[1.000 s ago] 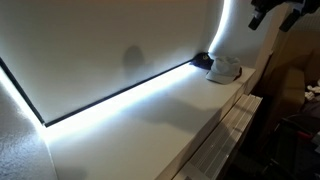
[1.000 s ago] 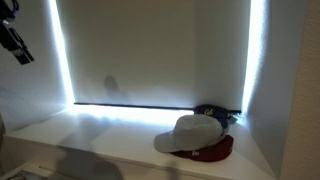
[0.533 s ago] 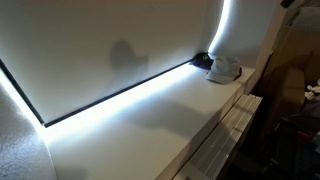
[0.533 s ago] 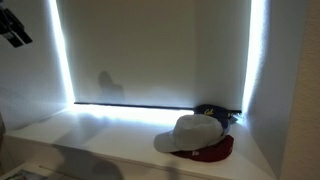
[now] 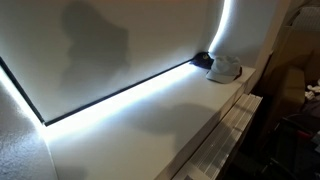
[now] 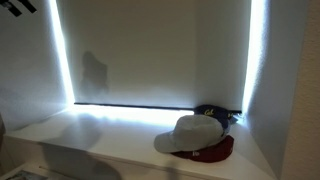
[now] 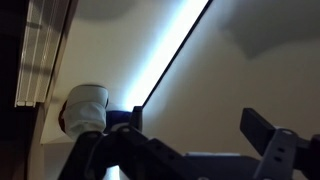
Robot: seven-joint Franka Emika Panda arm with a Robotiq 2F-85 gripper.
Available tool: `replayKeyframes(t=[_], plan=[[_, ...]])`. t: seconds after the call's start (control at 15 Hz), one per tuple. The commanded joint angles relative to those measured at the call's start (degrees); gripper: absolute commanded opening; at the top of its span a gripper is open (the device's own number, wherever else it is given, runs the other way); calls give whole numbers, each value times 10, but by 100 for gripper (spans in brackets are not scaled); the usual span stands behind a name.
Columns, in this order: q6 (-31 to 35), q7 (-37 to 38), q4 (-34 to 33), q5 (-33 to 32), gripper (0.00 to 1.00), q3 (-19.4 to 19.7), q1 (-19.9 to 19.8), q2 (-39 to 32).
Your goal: Move the light grey cap to the left side of the windowsill
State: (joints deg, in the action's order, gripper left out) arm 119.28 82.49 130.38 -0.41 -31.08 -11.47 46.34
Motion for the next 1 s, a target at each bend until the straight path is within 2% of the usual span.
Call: replayKeyframes(t=[0.0,0.13,0.2,0.53,0.73,0.93], plan=[[-1,18,2,-26,100,18,30,-11],[-20,27,-3,-40,100,31,21,-27],[-41,25,9,-45,100,65,18,-17],[-45,36,45,-93,100,184,-32,-49],[-22,57,76,-108,100,229,-57,-113],[-50,102,77,-99,100,250,-63,-166]])
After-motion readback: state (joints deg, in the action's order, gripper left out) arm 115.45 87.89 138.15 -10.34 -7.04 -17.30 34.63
